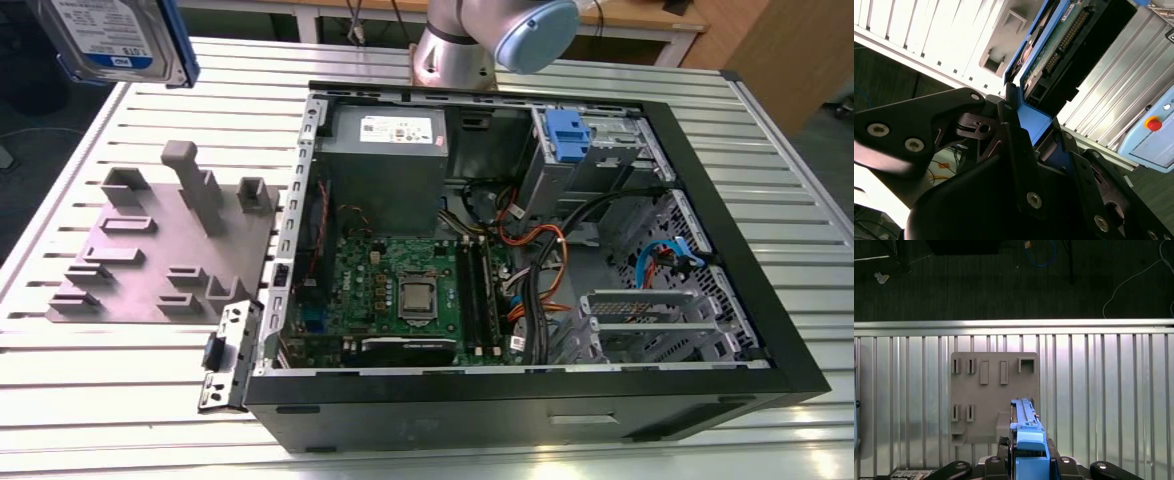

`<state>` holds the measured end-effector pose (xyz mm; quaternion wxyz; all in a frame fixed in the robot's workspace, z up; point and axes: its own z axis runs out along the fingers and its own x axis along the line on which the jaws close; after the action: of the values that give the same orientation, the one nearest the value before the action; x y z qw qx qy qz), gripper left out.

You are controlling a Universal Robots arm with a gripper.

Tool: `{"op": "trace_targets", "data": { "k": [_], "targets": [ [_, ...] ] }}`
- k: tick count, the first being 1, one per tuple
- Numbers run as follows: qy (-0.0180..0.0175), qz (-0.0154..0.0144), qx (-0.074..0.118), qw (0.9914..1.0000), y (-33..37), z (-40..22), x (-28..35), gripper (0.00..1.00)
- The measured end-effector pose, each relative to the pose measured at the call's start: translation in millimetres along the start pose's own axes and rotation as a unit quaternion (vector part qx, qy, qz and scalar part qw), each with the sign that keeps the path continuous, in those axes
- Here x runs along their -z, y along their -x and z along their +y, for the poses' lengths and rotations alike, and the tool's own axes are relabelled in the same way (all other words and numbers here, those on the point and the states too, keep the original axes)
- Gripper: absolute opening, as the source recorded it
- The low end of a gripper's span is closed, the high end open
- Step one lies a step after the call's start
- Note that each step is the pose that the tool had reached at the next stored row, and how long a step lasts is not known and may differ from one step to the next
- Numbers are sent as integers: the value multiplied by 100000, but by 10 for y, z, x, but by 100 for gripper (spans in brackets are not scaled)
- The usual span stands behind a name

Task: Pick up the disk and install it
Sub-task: 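Pick up the disk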

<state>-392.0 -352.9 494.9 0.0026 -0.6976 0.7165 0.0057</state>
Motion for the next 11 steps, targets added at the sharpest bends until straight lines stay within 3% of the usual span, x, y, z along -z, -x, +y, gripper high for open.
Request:
{"op": "trace_targets", "data": {
  "k": [11],
  "targets": [
    [4,1,-1,100000,1,-21,0,36]
  ]
}}
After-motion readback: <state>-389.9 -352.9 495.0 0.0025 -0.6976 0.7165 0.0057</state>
